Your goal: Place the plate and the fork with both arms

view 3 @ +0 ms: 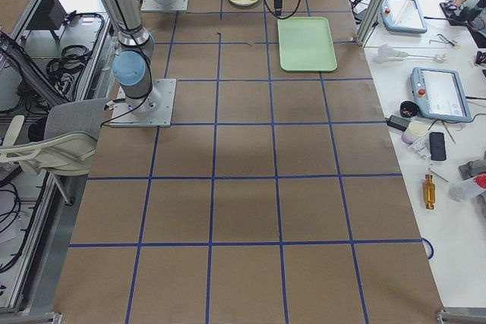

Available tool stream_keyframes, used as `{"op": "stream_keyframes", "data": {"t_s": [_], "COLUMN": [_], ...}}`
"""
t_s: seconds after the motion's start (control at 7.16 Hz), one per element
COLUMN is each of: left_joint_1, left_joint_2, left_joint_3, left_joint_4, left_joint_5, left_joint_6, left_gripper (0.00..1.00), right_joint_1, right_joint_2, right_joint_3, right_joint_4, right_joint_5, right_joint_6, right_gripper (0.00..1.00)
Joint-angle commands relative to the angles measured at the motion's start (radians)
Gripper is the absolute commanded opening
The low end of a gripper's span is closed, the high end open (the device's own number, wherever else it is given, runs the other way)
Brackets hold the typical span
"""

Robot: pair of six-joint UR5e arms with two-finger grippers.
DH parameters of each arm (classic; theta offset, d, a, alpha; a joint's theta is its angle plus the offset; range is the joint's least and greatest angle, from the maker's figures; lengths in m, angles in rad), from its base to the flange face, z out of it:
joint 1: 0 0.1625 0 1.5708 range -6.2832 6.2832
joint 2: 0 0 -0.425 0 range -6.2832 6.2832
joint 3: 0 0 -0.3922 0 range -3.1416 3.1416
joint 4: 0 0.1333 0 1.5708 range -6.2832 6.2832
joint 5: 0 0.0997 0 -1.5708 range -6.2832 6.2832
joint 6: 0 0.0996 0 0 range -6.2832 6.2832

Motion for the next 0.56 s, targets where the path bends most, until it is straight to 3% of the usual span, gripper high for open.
{"op": "stream_keyframes", "data": {"t_s": [0.0,0.42], "left_joint_1": [-0.003,0.039], "left_joint_2": [0.003,-0.017], "left_joint_3": [-0.006,-0.008], "left_joint_4": [-0.001,0.076], "left_joint_5": [0.001,0.003], "left_joint_6": [-0.002,0.003], "left_gripper": [1.00,1.00], "right_joint_1": [0.000,0.000], "right_joint_2": [-0.002,0.000], "right_joint_3": [0.000,0.000], "right_joint_4": [0.000,-0.002], "right_joint_5": [0.000,0.001], "right_joint_6": [0.001,0.001], "right_gripper": [1.00,1.00]}}
